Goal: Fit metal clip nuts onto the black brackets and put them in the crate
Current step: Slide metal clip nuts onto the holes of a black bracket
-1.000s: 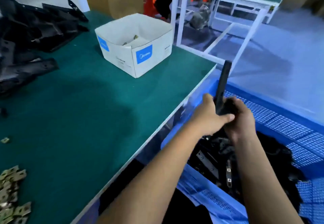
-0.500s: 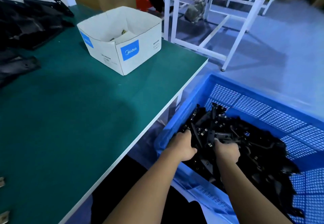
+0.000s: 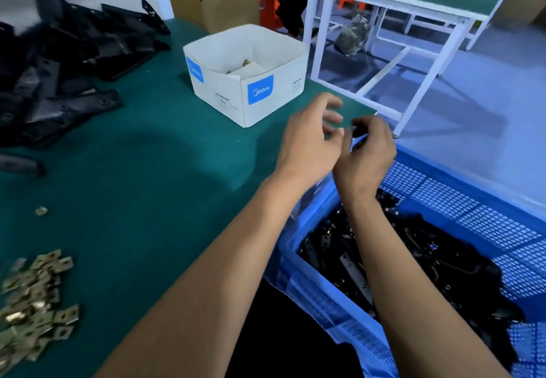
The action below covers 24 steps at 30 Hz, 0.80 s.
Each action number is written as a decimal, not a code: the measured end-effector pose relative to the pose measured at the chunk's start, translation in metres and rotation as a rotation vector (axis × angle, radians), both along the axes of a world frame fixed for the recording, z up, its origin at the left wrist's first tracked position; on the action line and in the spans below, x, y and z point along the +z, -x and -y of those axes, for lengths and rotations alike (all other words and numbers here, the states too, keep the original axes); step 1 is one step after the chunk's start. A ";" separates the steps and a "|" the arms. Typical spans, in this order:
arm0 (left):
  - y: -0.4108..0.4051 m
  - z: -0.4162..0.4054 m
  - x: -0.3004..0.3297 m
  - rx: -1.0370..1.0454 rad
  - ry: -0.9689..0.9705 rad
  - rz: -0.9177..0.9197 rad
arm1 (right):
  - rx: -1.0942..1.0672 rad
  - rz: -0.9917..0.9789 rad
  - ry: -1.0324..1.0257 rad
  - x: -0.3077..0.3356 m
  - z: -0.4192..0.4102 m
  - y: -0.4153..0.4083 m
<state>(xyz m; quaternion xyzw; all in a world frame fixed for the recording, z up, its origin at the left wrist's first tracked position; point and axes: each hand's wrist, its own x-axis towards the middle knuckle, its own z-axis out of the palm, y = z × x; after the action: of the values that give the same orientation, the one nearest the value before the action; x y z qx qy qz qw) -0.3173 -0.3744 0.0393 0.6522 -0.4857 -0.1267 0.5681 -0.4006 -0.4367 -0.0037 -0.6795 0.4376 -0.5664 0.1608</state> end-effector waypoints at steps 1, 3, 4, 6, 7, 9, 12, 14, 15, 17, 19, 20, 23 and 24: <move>-0.010 -0.008 0.007 0.045 0.034 -0.015 | 0.065 -0.014 0.045 0.011 -0.006 -0.009; -0.030 -0.026 0.019 0.121 0.068 -0.054 | 0.205 -0.051 0.109 0.028 -0.019 -0.031; -0.046 -0.043 0.022 0.179 0.068 -0.065 | 0.303 -0.064 0.105 0.033 -0.032 -0.051; -0.087 -0.089 0.027 0.329 0.051 -0.021 | 0.521 -0.123 0.007 0.042 -0.070 -0.102; -0.109 -0.116 0.026 0.410 0.030 0.018 | 0.625 -0.179 -0.045 0.045 -0.092 -0.129; -0.142 -0.161 0.022 0.527 -0.018 0.071 | 0.788 -0.292 -0.090 0.050 -0.129 -0.168; -0.178 -0.236 0.011 0.713 -0.050 0.079 | 0.971 -0.422 0.013 0.048 -0.187 -0.221; -0.198 -0.275 0.006 0.823 -0.077 0.074 | 1.008 -0.510 0.055 0.045 -0.217 -0.251; -0.207 -0.295 0.002 0.877 -0.099 0.078 | 1.020 -0.558 0.045 0.042 -0.232 -0.265; -0.221 -0.324 -0.006 0.956 -0.113 0.059 | 1.022 -0.653 0.009 0.036 -0.249 -0.285; -0.229 -0.342 -0.015 0.992 -0.100 -0.003 | 1.045 -0.630 -0.031 0.027 -0.254 -0.294; -0.233 -0.349 -0.020 1.001 -0.096 -0.047 | 1.051 -0.564 -0.052 0.023 -0.255 -0.296; -0.240 -0.357 -0.031 0.969 0.012 -0.242 | 1.020 -0.345 -0.146 0.013 -0.248 -0.298; -0.241 -0.357 -0.031 0.939 0.080 -0.305 | 1.010 -0.279 -0.159 0.011 -0.245 -0.297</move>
<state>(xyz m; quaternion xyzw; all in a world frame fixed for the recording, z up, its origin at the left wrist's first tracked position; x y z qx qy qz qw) -0.0759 -0.0169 0.0080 0.7523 -0.0552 0.0679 0.6530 -0.1037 -0.1915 0.0078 -0.8604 0.1146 -0.2876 0.4048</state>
